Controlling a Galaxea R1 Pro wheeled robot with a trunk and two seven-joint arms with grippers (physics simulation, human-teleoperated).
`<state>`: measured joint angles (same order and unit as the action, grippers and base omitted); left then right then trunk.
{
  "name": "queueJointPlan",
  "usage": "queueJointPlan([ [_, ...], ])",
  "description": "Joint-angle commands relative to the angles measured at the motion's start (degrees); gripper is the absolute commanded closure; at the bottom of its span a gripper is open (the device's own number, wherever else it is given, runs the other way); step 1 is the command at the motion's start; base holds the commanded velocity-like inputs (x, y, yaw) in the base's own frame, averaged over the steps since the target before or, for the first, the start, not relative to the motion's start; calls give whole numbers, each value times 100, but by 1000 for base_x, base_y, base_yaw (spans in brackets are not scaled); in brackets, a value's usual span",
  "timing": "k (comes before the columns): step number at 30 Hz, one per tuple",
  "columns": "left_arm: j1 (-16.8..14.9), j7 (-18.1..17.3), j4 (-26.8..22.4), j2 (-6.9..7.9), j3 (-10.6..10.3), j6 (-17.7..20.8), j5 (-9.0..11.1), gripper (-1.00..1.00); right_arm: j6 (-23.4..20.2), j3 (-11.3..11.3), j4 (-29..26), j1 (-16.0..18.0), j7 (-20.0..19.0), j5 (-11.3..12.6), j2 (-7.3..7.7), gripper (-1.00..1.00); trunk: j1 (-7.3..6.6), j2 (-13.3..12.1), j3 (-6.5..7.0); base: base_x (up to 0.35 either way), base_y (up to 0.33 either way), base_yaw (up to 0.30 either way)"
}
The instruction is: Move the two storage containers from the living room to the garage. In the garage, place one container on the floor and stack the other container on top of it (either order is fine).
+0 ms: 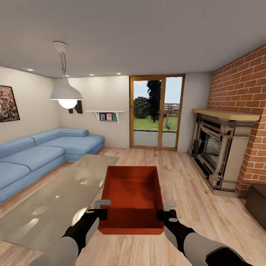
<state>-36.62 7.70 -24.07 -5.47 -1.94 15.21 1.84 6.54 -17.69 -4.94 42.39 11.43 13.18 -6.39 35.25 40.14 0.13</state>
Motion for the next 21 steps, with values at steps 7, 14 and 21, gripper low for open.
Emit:
queueJointPlan([
  [7, -3, 57, -19, -2, 80, 35, -79, 100, 5, 11, 9, -2, -27, 86, -11, 100, -2, 3, 31, -250, -59, 262],
  [14, -3, 51, -19, -2, 80, 33, -79, 100, 5, 11, 5, -2, -27, 82, -10, 100, -2, 3, 62, -22, -3, 262],
  [21, -4, 53, -19, 2, 80, 30, -79, 100, 5, 11, 3, -2, -27, 80, -4, 100, -2, 3, 90, -1, 0, 269],
])
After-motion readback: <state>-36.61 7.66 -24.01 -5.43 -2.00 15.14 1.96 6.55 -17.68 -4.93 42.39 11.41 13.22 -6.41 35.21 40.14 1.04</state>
